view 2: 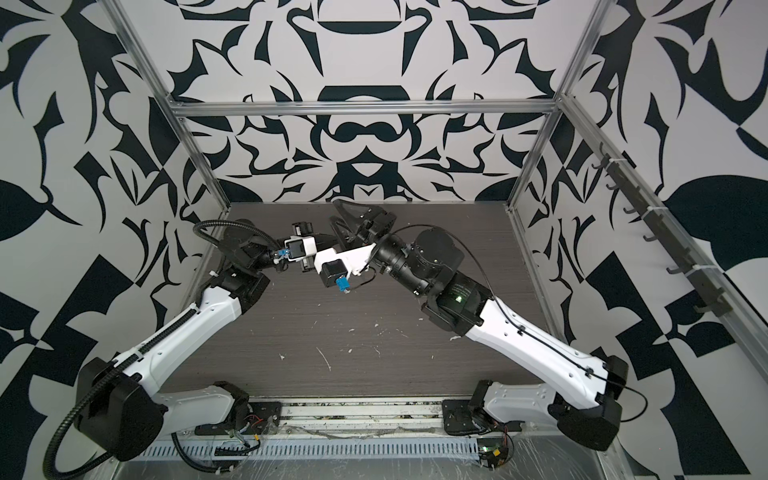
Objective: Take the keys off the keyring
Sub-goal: 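Open the right gripper and draw it back from the ring chain, then move the open right gripper back toward the chain held by the left gripper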
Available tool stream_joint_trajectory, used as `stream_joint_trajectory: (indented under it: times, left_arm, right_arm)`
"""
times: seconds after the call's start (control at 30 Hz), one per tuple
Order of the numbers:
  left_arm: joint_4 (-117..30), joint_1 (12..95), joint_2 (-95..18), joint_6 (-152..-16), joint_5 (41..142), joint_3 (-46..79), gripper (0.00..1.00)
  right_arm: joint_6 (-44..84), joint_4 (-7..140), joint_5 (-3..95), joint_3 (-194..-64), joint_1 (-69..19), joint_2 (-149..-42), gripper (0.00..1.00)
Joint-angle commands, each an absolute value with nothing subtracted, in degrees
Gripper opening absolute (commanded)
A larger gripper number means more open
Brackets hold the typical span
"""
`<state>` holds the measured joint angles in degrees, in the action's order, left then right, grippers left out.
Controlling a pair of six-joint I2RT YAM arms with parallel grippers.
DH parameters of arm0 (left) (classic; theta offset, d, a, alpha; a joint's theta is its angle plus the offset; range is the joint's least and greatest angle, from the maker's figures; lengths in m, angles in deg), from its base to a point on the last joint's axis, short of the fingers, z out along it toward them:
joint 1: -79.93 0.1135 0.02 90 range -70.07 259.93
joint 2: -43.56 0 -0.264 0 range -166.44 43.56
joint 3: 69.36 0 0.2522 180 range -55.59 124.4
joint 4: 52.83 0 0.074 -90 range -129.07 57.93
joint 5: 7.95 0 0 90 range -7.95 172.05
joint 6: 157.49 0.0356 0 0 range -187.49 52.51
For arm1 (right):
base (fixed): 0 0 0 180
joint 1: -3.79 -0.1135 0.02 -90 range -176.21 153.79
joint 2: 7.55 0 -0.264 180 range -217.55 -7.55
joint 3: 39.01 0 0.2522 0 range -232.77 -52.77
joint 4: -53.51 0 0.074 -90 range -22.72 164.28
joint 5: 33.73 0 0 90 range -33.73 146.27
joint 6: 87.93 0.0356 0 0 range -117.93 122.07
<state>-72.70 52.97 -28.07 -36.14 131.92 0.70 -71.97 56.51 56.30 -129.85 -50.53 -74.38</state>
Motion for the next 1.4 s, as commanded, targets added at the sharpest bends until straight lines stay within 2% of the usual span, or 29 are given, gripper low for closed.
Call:
stream_joint_trajectory:
  times: [0.0, 0.17, 0.5, 0.77, 1.0, 1.37]
  left_arm:
    - [-77.72, 53.30, -27.72, -36.11, 133.11, 0.94, 0.00]
    - [-78.01, 53.28, -26.44, -34.24, 133.40, -0.85, 0.00]
    - [-71.02, 52.86, -20.94, -29.19, 134.81, -6.50, 0.00]
    - [-60.09, 50.08, -15.21, -22.88, 132.60, -11.41, 0.00]
    - [-58.70, 48.04, -13.13, -20.50, 130.85, -15.08, 0.00]
    - [-56.09, 46.98, -12.67, -18.96, 129.79, -16.05, 0.00]
  right_arm:
    - [-60.37, 62.64, 51.37, -135.27, -46.68, -70.03, 0.45]
    - [-50.22, 71.14, 42.98, -135.61, -39.61, -67.85, 0.42]
    - [-41.46, 74.76, 34.93, -128.17, -38.40, -69.52, 0.37]
    - [-38.24, 75.50, 34.05, -121.42, -38.44, -67.88, 0.31]
    - [-37.82, 75.63, 30.21, -116.28, -38.81, -65.78, 0.30]
    - [-43.19, 76.22, 35.06, -111.57, -43.74, -63.78, 0.29]
